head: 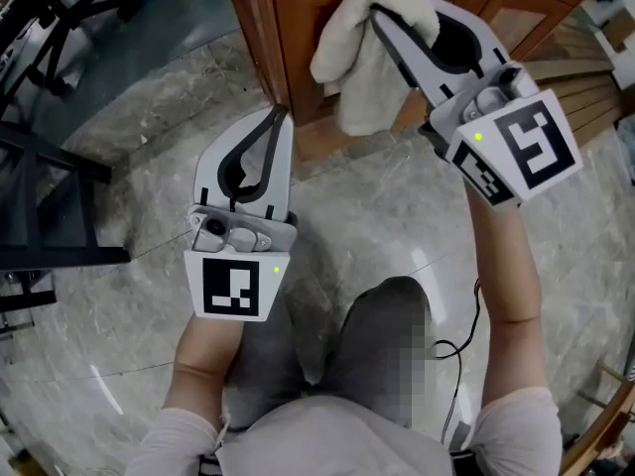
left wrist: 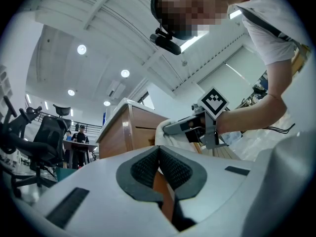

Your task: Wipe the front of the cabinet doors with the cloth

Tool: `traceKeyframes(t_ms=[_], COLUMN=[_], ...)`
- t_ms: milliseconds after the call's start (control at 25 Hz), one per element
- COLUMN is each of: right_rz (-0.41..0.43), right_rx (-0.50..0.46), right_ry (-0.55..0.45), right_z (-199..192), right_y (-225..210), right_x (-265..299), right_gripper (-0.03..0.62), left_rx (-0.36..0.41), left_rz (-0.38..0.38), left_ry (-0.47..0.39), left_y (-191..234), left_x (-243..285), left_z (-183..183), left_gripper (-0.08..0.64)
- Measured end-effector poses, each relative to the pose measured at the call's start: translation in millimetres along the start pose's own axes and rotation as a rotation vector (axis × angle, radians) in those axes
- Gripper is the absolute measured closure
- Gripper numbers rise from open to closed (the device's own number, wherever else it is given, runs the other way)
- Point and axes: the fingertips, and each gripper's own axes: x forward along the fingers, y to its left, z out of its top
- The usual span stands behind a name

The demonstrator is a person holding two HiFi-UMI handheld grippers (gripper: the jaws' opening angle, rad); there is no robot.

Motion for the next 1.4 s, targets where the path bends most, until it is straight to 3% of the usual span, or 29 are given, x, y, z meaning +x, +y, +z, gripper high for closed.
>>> traceKeyframes(t_ms=[360, 1400], right_rz=[-0.028, -0.243], right_rx=[-0.008, -0.028], right_ry=[0.006, 0.117], right_z=[-10.8, -45.0], right_y=[-28.1, -124.4], right_x=[-11.2, -65.3], right_gripper=[0.517, 0.517], left_rx=[0.007, -0.005], left_rz=[0.014, -0.011], left_ry=[0.005, 0.002], left_y=[-5.8, -28.3], left_x=[9.1, 22.4], left_z=[-3.4, -10.5], left_gripper=[0.541, 0.541])
